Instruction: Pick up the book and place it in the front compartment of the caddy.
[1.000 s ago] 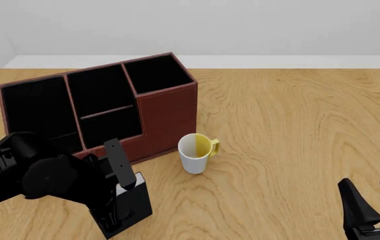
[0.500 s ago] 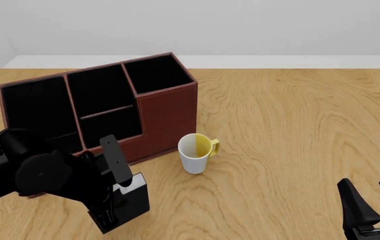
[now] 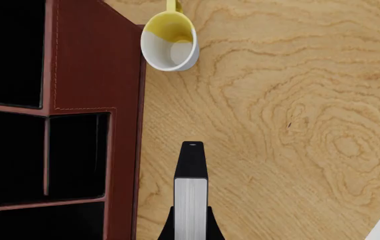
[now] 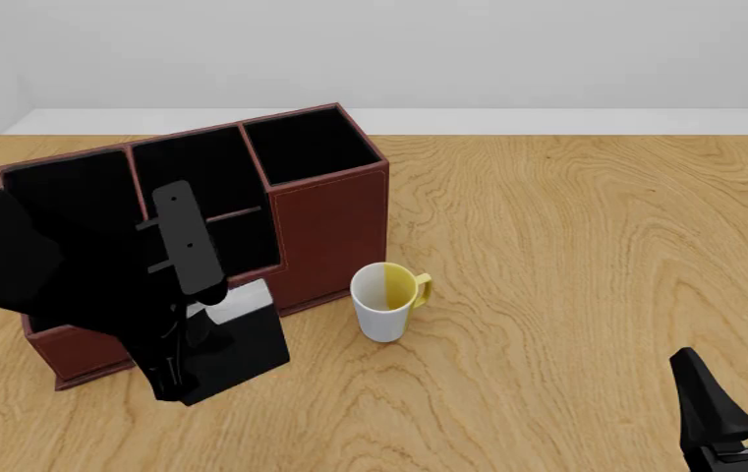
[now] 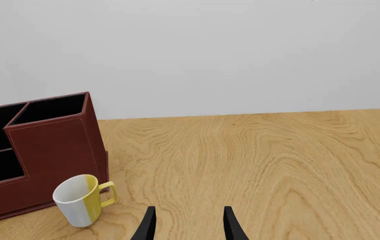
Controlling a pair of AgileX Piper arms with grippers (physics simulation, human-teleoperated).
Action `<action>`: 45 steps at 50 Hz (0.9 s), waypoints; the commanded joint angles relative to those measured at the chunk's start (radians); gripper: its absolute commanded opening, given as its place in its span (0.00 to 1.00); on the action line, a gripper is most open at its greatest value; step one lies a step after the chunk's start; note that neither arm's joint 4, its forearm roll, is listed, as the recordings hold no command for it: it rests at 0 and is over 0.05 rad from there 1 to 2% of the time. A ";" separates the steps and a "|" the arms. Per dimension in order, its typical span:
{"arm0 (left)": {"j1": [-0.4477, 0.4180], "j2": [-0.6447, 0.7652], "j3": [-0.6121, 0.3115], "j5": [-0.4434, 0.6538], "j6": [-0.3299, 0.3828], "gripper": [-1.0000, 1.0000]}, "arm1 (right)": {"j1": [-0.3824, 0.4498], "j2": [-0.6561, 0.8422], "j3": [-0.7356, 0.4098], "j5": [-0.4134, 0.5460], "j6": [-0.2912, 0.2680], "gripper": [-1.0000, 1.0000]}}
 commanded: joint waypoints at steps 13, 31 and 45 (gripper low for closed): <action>0.052 -0.022 -0.252 0.158 0.184 0.00 | -0.009 0.000 -0.007 -0.002 0.024 1.00; 0.158 0.008 -0.393 0.158 0.386 0.00 | -0.004 0.001 -0.009 -0.007 0.037 1.00; 0.269 0.045 -0.463 0.158 0.514 0.00 | -0.007 -0.001 -0.011 -0.004 0.041 1.00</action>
